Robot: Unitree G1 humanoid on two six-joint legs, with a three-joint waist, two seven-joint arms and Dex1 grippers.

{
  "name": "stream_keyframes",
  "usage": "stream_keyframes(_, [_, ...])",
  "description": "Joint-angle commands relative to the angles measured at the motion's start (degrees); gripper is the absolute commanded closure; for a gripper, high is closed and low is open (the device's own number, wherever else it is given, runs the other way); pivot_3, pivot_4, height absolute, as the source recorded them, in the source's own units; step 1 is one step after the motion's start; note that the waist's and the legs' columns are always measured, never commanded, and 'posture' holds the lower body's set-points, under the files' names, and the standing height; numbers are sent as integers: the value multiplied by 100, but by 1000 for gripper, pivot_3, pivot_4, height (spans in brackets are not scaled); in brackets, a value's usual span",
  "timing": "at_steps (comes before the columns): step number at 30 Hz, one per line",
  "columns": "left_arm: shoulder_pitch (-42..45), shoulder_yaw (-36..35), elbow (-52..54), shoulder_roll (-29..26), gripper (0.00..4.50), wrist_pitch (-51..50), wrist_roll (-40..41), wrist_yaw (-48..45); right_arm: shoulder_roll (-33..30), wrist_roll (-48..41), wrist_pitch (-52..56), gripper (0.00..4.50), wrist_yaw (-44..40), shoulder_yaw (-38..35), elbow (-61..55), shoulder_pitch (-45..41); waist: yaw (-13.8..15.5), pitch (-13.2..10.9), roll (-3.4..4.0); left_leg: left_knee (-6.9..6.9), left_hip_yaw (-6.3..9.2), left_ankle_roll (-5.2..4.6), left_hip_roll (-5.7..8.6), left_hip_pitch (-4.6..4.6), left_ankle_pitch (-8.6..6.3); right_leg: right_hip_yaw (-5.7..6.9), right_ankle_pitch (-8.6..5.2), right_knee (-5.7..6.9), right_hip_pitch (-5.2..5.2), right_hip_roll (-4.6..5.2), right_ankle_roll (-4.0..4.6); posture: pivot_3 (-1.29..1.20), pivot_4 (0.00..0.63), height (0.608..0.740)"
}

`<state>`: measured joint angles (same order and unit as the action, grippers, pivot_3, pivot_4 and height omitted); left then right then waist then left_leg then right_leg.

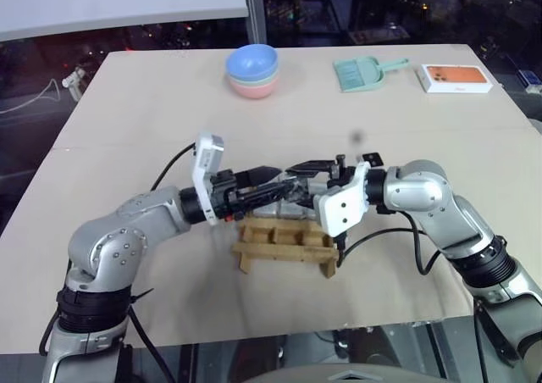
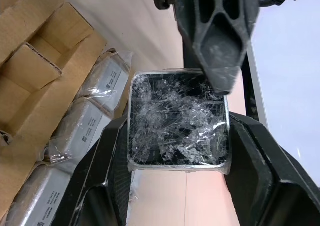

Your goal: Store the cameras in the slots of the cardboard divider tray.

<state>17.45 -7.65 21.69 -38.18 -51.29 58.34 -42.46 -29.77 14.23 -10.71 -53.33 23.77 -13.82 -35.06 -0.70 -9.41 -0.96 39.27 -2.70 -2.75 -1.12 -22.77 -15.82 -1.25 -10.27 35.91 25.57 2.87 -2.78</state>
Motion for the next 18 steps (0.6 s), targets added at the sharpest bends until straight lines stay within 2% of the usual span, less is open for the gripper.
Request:
stream_keyframes(1, [35,-8,66,-4,3306,26,-3,-80,19,-37,-91,2522,49,-86,-318,-111,0,0,0,0,1,-5,0,0,-3,0,0,0,0,0,0,0,150,740])
stream_keyframes(2, [68,-29,26,29,3735,29,-10,-56,26,-41,-71,2522,43,-82,-341,-107,0,0,0,0,2,-6,0,0,-3,1,0,0,0,0,0,0,150,740])
stream_keyframes(3, [102,-39,-12,38,3868,17,-10,-56,35,-45,-54,2522,41,-78,-348,-116,1,0,0,0,1,-5,0,0,-3,1,0,0,0,0,1,0,150,740])
stream_keyframes(12, [102,10,-31,-25,3861,69,-196,-273,40,-86,98,2522,-18,-78,-468,-109,0,0,0,0,1,-5,0,0,-3,0,-3,0,0,0,6,0,150,740])
stream_keyframes(14, [102,7,-26,-16,3861,76,-218,-289,31,-136,209,1403,-56,-109,-533,-102,1,0,0,0,1,-5,0,0,-3,1,-4,0,0,0,6,0,150,740])
stream_keyframes(15, [105,-4,-27,-14,3861,66,-218,-294,42,-186,360,1127,-62,-156,-572,-81,1,0,0,0,1,-5,0,0,-3,0,-3,0,0,0,6,0,150,740])
stream_keyframes(17, [105,-40,-9,-36,3861,48,-192,-328,54,-472,880,286,-126,-324,-707,8,2,-1,-1,0,1,-5,0,0,-3,0,-3,0,0,0,6,0,150,740])
stream_keyframes(18, [102,-57,10,-53,3861,58,-181,-365,34,-677,1199,76,-183,-424,-813,64,3,-1,-1,0,1,-5,0,0,-3,1,-3,0,0,0,6,0,150,740])
